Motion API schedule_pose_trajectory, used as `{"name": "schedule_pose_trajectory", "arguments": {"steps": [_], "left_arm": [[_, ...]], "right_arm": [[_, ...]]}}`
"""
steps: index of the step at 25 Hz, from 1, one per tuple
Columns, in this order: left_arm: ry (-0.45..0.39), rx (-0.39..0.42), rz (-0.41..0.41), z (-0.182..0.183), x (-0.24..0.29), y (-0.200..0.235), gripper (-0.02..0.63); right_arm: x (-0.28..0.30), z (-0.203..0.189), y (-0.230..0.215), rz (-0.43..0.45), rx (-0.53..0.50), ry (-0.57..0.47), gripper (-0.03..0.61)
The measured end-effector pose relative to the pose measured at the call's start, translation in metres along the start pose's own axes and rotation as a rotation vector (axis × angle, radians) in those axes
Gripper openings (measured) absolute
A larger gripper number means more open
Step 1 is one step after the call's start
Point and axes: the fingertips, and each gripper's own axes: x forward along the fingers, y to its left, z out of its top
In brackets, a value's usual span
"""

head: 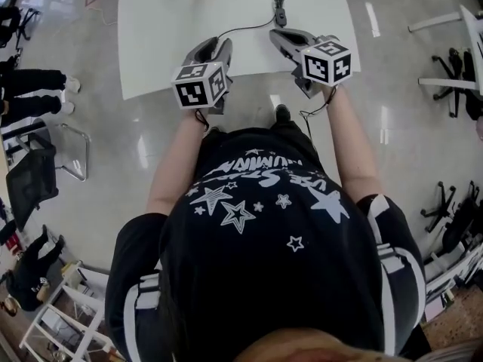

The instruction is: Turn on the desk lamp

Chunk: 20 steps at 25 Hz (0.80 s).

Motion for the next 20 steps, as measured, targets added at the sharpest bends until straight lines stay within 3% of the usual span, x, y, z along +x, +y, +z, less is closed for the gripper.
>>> {"name": "schedule_pose_trajectory", "arguments": {"steps": [8,20], "left_arm": [[-0.031,-0.005,-0.068,0.002,-0.036,0.049,0.137],[-0.054,0.044,-0.178,0.012,-0.102,0.112,0.041]], "right_arm": [[0.051,0.002,0.052,-0.04,-0.009,-0.023,0.005],[0.089,0.005,0.136,-0.15,0.026,-0.132,0.005]]}}
